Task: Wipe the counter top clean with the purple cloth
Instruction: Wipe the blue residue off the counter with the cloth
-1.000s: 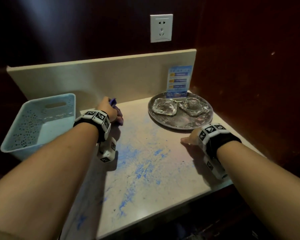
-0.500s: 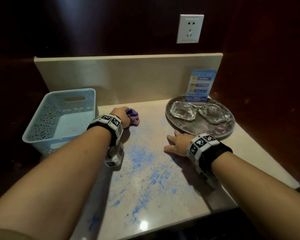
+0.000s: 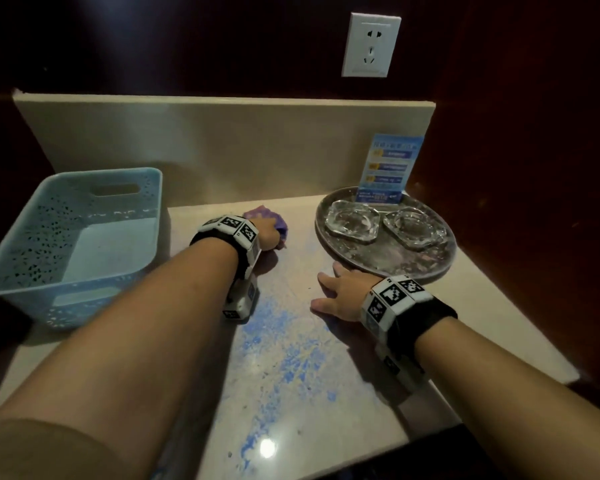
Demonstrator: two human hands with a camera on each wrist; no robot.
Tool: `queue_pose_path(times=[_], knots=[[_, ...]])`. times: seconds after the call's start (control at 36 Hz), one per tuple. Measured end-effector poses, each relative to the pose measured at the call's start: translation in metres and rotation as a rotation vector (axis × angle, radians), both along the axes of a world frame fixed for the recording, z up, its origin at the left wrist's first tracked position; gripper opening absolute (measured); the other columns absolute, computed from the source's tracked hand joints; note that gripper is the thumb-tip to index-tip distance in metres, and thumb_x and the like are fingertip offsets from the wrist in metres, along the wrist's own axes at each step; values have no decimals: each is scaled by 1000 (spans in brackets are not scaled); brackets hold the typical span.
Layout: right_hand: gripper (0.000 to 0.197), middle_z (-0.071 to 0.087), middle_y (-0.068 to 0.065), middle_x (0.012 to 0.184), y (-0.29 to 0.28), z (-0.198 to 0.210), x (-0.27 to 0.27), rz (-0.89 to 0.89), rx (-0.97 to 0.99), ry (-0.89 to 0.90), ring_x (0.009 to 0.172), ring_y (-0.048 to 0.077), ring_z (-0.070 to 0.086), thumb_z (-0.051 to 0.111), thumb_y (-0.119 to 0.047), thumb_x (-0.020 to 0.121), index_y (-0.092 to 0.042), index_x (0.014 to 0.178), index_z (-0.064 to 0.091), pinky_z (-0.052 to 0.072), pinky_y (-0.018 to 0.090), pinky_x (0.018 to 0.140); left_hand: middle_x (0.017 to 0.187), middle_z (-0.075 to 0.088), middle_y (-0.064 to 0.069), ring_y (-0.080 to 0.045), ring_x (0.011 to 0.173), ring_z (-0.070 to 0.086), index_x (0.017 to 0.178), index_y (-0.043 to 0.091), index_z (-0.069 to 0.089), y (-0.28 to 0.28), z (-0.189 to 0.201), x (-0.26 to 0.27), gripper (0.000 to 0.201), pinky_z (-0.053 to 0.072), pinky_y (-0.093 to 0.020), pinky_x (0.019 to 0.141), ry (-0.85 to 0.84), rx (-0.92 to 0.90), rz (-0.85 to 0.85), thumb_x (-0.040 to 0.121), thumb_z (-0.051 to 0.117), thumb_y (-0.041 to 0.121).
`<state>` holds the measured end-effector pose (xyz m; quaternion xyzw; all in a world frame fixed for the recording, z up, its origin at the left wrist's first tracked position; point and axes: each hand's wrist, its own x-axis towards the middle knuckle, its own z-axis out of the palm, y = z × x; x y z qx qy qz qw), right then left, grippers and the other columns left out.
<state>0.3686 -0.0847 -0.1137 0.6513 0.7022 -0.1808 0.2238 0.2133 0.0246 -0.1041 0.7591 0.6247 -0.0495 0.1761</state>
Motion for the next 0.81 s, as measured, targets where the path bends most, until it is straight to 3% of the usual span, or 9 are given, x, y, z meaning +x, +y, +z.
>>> queue_pose_path(times=[0.08,0.17,0.25,0.33,0.44,0.58,0.67,0.72,0.81], knots=[[76,-5,7,161,0,1,0,8,-3,6,144,33,17,32,-68,91,-30,152,10,22,45,116,153,25,-20,-28,142,29,143,9,35,0,-2,18,45,24,-34,112,-29,-18,-111,98,39,13],[76,-5,7,161,0,1,0,12,1,10,144,32,18,32,-68,91,-30,152,10,22,45,116,131,44,-30,2,119,54,122,2,52,-12,6,29,28,31,-25,99,-64,-114,-132,99,37,8],[77,-3,9,161,-1,0,0,29,33,8,144,33,19,34,-68,90,-28,152,12,22,43,116,157,18,-13,-22,143,27,144,19,35,-20,3,27,47,20,-27,113,-47,-114,-240,98,43,19],[76,1,11,160,-2,-1,-1,40,56,6,141,35,25,36,-68,89,-25,151,20,26,44,114,159,11,-8,-24,145,21,143,27,35,-31,0,27,49,16,-27,117,-16,-171,-345,96,47,23],[76,8,13,159,-2,0,-1,40,73,6,138,34,31,36,-68,89,-24,149,25,30,43,111,156,25,-9,-24,142,29,142,22,40,-39,2,17,46,21,-29,117,55,-172,-358,96,45,19],[79,-1,9,161,-2,-2,2,28,60,11,142,34,24,36,-70,88,-28,152,15,25,45,114,145,44,-13,-28,135,40,137,9,46,-27,15,-12,40,30,-31,111,189,-105,-252,99,40,18],[80,-3,8,161,-2,-3,2,23,42,18,143,34,20,36,-70,88,-30,152,12,24,45,115,128,58,-22,-31,113,57,115,-8,56,-10,15,-26,38,44,-36,100,228,-35,-153,96,41,21],[80,-4,8,161,-1,-3,2,25,35,18,143,33,20,35,-70,88,-30,152,11,24,45,115,119,62,-23,-30,101,60,95,0,57,-5,16,-29,30,47,-35,91,251,12,-121,93,42,26],[80,-5,8,161,0,-2,2,25,23,14,143,33,20,34,-71,88,-29,153,11,24,44,115,142,46,-15,-30,129,45,131,7,49,-10,8,-28,37,35,-33,106,264,34,-98,97,40,17]])
